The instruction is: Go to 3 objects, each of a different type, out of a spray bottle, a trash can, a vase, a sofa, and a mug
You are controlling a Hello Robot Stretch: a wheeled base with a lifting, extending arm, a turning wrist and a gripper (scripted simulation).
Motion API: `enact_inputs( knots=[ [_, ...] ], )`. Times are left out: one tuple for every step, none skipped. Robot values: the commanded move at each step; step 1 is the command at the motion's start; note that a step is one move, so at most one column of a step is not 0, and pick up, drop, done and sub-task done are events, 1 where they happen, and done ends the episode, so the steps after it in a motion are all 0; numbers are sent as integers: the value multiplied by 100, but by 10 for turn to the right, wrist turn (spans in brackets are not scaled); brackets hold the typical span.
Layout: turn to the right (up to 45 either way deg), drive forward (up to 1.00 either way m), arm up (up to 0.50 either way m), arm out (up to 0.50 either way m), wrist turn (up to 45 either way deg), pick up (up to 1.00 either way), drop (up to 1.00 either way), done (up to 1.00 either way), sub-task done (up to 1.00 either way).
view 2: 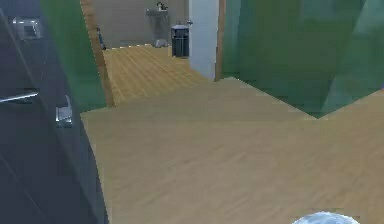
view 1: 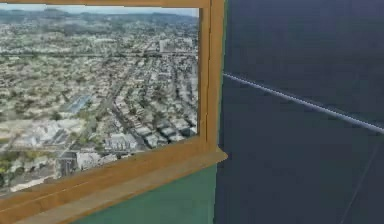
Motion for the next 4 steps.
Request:
enact_inputs(
  knots=[
    [-450, 0, 0, 0, 0, 0, 0, 0, 0],
    [-450, 0, 0, 0, 0, 0, 0, 0, 0],
    [-450, 0, 0, 0, 0, 0, 0, 0, 0],
    [-330, 0, 0, 0, 0, 0, 0, 0, 0]
  ],
)
